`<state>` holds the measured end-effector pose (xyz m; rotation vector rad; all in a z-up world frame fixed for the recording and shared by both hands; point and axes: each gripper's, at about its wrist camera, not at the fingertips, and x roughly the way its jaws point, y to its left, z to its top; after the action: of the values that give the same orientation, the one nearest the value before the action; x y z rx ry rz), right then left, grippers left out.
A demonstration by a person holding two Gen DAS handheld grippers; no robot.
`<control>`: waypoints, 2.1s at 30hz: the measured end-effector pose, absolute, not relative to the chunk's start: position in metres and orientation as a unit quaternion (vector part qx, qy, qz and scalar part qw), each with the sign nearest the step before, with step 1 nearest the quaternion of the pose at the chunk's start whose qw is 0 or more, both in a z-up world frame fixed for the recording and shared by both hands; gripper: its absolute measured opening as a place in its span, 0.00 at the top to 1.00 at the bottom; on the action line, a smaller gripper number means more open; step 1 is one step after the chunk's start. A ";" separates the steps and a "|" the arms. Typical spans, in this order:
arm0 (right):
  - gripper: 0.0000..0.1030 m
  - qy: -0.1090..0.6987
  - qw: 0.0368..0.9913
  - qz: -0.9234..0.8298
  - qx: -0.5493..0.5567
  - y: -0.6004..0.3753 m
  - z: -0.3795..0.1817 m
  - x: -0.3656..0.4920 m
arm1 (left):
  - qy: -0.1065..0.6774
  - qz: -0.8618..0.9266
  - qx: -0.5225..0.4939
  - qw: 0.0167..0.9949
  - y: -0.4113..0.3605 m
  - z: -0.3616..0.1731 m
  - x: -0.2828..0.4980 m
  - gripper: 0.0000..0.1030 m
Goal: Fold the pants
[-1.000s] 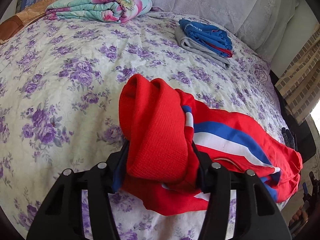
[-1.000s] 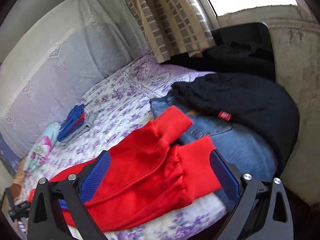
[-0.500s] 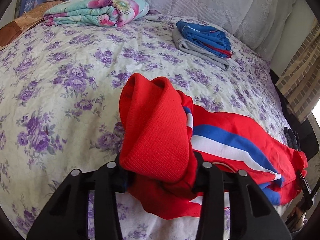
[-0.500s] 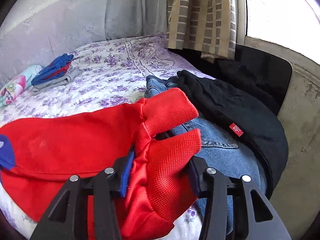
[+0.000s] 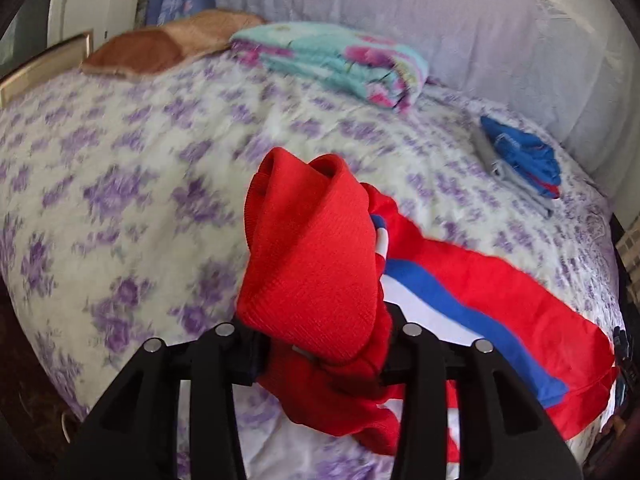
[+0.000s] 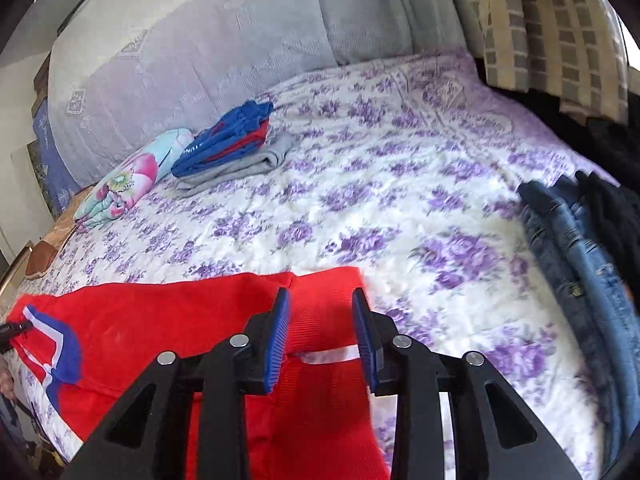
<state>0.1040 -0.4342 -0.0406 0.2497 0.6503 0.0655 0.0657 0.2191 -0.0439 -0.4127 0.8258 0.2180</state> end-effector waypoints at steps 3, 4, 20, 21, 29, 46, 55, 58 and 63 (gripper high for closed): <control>0.44 0.289 0.945 0.019 0.153 -0.440 -0.037 0.084 | 0.386 0.103 -0.226 0.889 0.233 -0.047 0.049 0.39; 0.42 0.273 0.949 0.017 0.159 -0.444 -0.032 0.073 | 0.378 0.114 -0.218 0.892 0.234 -0.040 0.045 0.37; 0.22 0.235 0.946 0.117 0.189 -0.403 -0.023 0.026 | 0.397 0.024 -0.257 0.881 0.217 -0.019 0.011 0.50; 0.22 0.237 0.946 0.120 0.186 -0.401 -0.023 0.026 | 0.394 0.019 -0.270 0.878 0.220 -0.021 0.014 0.50; 0.21 0.232 0.944 0.115 0.203 -0.409 -0.022 0.019 | 0.382 0.012 -0.292 0.877 0.227 -0.013 0.027 0.64; 0.21 0.293 0.910 0.150 0.252 -0.404 -0.045 0.021 | 0.371 -0.027 -0.331 0.867 0.231 -0.017 0.034 0.92; 0.22 0.335 0.890 0.180 0.251 -0.382 -0.057 0.055 | 0.365 -0.029 -0.326 0.872 0.231 -0.008 0.038 0.92; 0.27 0.353 0.884 0.182 0.247 -0.379 -0.065 0.051 | 0.368 -0.026 -0.323 0.872 0.232 -0.009 0.036 0.92; 0.36 0.375 0.880 0.171 0.234 -0.381 -0.072 0.064 | 0.373 -0.024 -0.329 0.867 0.236 -0.016 0.038 0.92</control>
<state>0.0639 -0.3806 -0.0722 0.4886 0.7821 0.3559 0.0384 0.2355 -0.0157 -0.6880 0.7808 -0.0502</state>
